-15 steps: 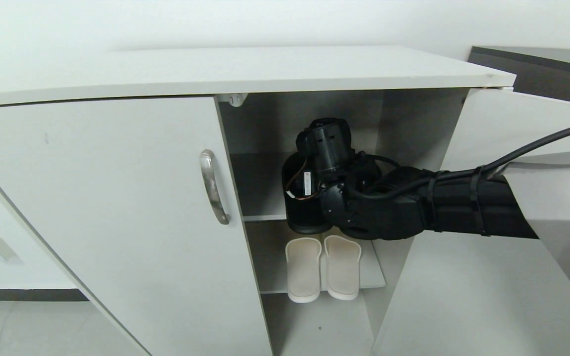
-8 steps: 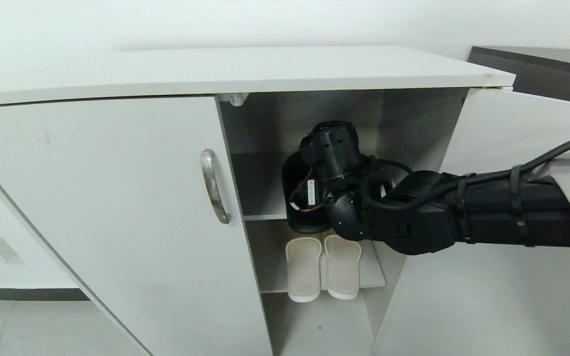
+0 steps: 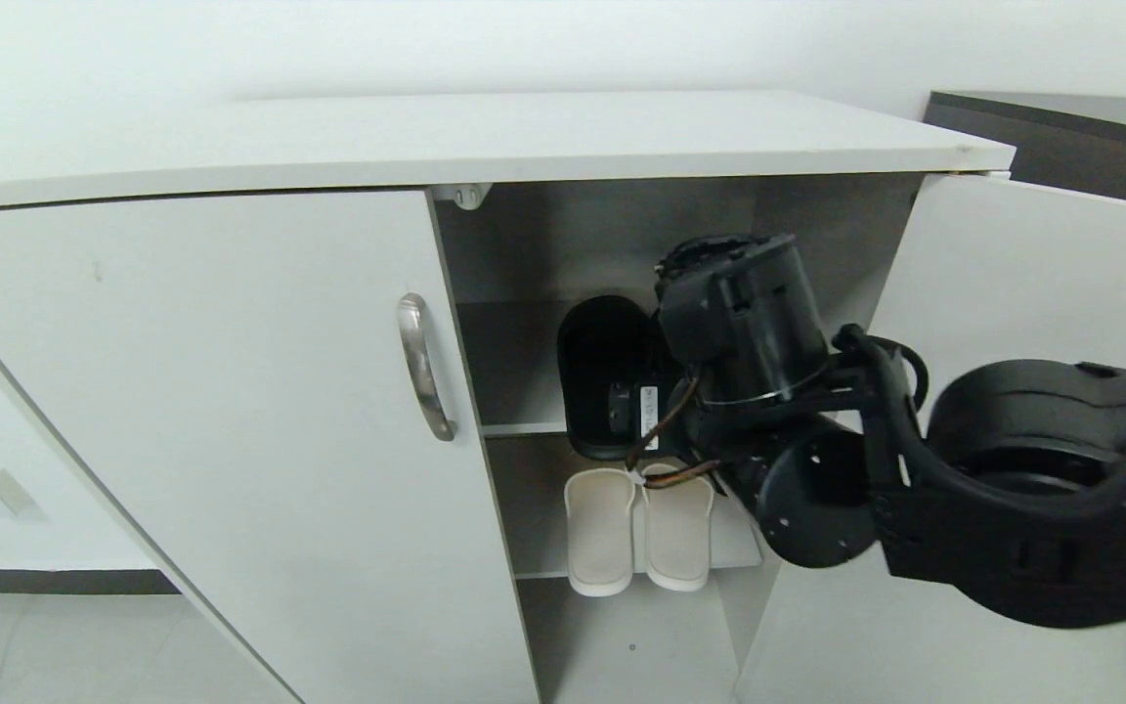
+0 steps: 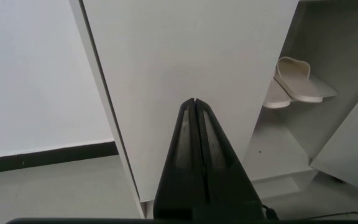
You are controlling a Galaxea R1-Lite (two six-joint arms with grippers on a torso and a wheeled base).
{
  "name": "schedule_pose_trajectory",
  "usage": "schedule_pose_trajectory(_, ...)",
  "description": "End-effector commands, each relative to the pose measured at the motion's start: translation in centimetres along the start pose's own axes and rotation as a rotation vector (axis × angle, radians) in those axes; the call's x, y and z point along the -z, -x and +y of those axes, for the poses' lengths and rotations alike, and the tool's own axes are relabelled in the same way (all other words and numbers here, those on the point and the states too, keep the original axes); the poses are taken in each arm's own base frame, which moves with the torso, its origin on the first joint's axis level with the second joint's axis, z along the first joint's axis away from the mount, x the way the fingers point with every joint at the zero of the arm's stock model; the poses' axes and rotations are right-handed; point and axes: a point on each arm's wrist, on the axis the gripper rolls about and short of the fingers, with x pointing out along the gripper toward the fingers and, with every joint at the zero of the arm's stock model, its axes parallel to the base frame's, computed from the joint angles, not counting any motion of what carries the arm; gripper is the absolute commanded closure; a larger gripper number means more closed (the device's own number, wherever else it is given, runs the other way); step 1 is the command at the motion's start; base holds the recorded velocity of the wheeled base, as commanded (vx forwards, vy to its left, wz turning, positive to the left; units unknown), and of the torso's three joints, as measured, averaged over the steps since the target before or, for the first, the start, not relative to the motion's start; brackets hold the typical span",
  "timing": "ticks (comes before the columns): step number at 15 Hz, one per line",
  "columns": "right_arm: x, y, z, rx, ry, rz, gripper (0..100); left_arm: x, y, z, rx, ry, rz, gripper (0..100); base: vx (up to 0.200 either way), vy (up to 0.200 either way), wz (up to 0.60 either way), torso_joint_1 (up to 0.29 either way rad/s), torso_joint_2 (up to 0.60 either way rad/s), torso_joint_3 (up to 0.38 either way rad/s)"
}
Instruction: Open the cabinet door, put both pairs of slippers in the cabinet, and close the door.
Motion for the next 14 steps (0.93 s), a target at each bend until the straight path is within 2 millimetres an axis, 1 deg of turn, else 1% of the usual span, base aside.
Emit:
schedule_pose_trajectory(1,-0.4,3.4,-1.4,-0.063,-0.016,-0.018,0,0.0,0.0,0.0,-0.001,0.000,0.002,100,0.000,0.000,0.00,0.000,0.00,0.000)
schedule_pose_trajectory(2,0.4,4.2,-2.0,-0.094,-0.011,-0.016,0,0.0,0.0,0.0,-0.001,0.000,0.002,100,0.000,0.000,0.00,0.000,0.00,0.000)
schedule_pose_trajectory(3,0.7,4.4,-2.2,-0.103,-0.010,-0.013,0,0.0,0.0,0.0,-0.001,0.000,0.002,100,0.000,0.000,0.00,0.000,0.00,0.000)
schedule_pose_trajectory(5,2.6,5.1,-3.2,-0.155,0.014,0.024,0,0.0,0.0,0.0,0.000,0.000,0.002,100,0.000,0.000,0.00,0.000,0.00,0.000)
schedule_pose_trajectory(7,3.7,5.5,-3.8,-0.185,0.017,0.030,0,0.0,0.0,0.0,0.000,-0.001,0.002,100,0.000,0.000,0.00,0.000,0.00,0.000)
schedule_pose_trajectory(8,4.3,5.6,-4.1,-0.206,0.017,0.021,100,0.0,0.0,0.0,0.000,-0.001,0.002,100,0.000,0.000,0.00,0.000,0.00,0.000)
schedule_pose_trajectory(11,5.9,5.6,-4.5,-0.223,0.043,0.026,100,0.0,0.0,0.0,0.000,-0.001,0.002,100,0.000,0.000,0.00,0.000,0.00,0.000)
schedule_pose_trajectory(14,6.3,5.5,-4.4,-0.229,0.059,0.029,100,0.0,0.0,0.0,0.000,-0.001,0.002,100,0.000,0.000,0.00,0.000,0.00,0.000)
